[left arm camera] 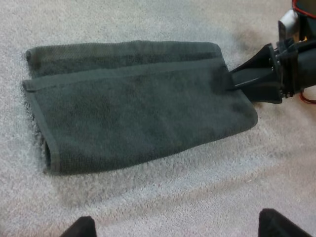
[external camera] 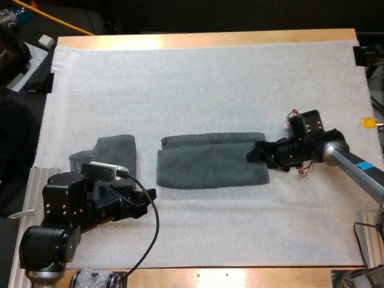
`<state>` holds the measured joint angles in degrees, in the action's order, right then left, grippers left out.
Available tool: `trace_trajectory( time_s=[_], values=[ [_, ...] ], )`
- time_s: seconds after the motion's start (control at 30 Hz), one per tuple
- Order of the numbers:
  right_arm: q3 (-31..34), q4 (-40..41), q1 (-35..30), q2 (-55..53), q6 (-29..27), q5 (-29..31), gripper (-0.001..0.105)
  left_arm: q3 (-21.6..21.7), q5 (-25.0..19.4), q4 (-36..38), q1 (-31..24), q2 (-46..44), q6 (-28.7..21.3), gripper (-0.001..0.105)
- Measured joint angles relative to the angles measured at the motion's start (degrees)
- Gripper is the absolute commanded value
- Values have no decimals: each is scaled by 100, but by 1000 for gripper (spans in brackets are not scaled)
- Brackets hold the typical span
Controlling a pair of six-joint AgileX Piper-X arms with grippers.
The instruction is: Pick towel from pile, fold and stack
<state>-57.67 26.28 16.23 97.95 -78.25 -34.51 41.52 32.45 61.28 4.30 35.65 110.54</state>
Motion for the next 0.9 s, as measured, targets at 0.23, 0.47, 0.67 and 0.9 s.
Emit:
trace_trajectory(
  time_s=[0.23, 0.47, 0.67, 0.9],
  values=[
    [-32, -76, 299, 69, 111, 31, 41, 0, 0, -7, 0, 0, 0, 63],
    [-32, 34, 400, 127, 114, 209, 1, 0, 0, -7, 0, 0, 0, 63],
    [-32, 468, 400, -95, 4, 859, 0, 0, 0, -7, 0, 0, 0, 63],
    [-32, 1546, 400, -1008, -659, 2218, 0, 0, 89, -7, 0, 0, 11, 63]
  ],
)
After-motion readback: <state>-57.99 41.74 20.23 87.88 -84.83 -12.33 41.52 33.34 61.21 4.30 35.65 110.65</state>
